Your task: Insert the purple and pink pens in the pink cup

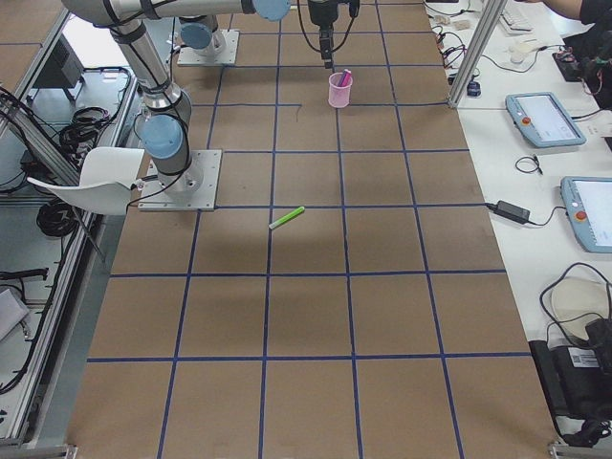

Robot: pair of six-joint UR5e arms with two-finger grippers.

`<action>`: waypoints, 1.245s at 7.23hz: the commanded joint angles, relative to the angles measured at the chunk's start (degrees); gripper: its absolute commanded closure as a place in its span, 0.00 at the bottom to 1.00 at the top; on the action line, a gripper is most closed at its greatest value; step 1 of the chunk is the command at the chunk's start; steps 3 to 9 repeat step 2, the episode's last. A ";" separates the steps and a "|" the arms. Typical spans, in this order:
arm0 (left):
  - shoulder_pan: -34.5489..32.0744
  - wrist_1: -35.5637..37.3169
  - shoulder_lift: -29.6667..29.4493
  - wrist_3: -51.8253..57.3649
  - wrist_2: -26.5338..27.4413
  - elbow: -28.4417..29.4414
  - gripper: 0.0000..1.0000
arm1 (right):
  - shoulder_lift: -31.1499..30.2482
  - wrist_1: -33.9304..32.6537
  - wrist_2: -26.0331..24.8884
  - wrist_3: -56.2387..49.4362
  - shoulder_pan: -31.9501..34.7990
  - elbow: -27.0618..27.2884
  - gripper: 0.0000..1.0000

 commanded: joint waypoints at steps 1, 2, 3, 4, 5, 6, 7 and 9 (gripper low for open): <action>0.00 0.08 -0.25 0.58 1.86 0.18 0.00 | -0.01 0.10 -0.08 0.00 0.09 0.00 0.00; 0.00 0.43 -0.43 0.58 1.43 0.18 0.00 | -0.09 0.19 0.01 0.00 0.09 0.00 0.00; 0.00 0.43 -0.43 0.58 1.43 0.18 0.00 | -0.09 0.19 0.01 0.00 0.09 0.00 0.00; 0.00 0.43 -0.43 0.58 1.43 0.18 0.00 | -0.09 0.19 0.01 0.00 0.09 0.00 0.00; 0.00 0.43 -0.43 0.58 1.43 0.18 0.00 | -0.09 0.19 0.01 0.00 0.09 0.00 0.00; 0.00 0.43 -0.43 0.58 1.43 0.18 0.00 | -0.09 0.19 0.01 0.00 0.09 0.00 0.00; 0.00 0.43 -0.43 0.58 1.43 0.18 0.00 | -0.09 0.19 0.01 0.00 0.09 0.00 0.00; 0.00 0.43 -0.43 0.58 1.43 0.18 0.00 | -0.09 0.19 0.01 0.00 0.09 0.00 0.00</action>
